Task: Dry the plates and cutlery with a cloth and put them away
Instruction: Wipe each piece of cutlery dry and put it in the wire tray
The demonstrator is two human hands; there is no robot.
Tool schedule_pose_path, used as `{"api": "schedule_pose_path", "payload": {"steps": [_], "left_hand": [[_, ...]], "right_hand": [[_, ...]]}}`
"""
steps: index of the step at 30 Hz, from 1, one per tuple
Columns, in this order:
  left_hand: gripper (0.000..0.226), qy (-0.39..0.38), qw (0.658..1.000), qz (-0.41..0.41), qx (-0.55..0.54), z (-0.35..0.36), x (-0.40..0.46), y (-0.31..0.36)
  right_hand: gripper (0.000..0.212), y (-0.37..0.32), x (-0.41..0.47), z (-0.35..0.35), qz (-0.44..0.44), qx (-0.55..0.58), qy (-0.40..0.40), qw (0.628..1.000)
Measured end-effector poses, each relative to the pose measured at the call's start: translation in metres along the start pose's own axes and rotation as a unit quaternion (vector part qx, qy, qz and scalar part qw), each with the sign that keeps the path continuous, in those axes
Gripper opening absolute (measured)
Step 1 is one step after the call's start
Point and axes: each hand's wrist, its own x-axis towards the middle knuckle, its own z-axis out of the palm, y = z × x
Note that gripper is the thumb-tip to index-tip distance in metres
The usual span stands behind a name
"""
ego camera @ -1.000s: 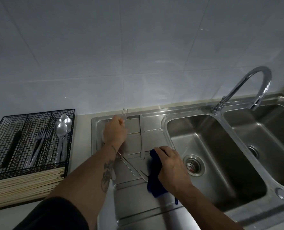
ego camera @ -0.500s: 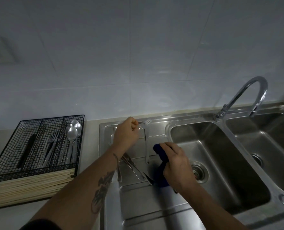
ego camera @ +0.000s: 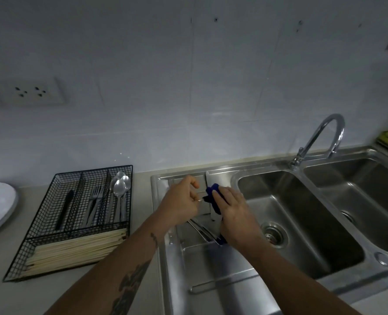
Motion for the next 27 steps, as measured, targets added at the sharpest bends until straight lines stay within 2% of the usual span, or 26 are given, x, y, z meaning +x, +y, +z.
{"api": "schedule_pose_path", "payload": {"steps": [3,6,9,12,14,18,21,25,27], "left_hand": [[0.036,-0.003,0.999,0.008,-0.033,-0.013,-0.012,0.001],[0.032,0.0,1.0,0.018,-0.008,-0.028,-0.027,-0.006],[0.021,0.0,1.0,0.015,0.022,-0.042,-0.039,-0.019],[0.017,-0.01,0.998,0.011,0.054,-0.057,-0.048,-0.028],[0.02,-0.011,0.999,0.002,0.05,-0.065,-0.053,-0.027],[0.026,-0.031,0.997,-0.058,-0.041,-0.079,-0.064,-0.021],[0.022,-0.048,0.994,-0.089,-0.048,-0.085,-0.077,-0.026],[0.017,-0.05,0.993,-0.09,-0.06,-0.089,-0.085,-0.029],[0.017,-0.044,0.994,-0.079,-0.059,-0.09,-0.086,-0.028]], "right_hand": [[0.085,-0.027,-0.008,0.001,-0.021,0.012,0.001,1.0],[0.081,-0.038,-0.014,-0.002,0.022,0.021,0.005,1.0],[0.072,-0.046,-0.017,-0.008,0.086,0.063,0.047,0.993],[0.069,-0.066,-0.018,-0.012,0.102,0.088,0.124,0.983],[0.073,-0.085,-0.019,-0.015,0.088,0.099,0.137,0.982],[0.08,-0.116,-0.032,-0.005,0.005,0.037,0.09,0.995],[0.084,-0.12,-0.039,-0.002,0.049,0.041,0.067,0.996],[0.081,-0.137,-0.042,-0.006,-0.019,0.013,0.089,0.996],[0.082,-0.135,-0.042,-0.007,-0.025,-0.004,0.098,0.995]]}}
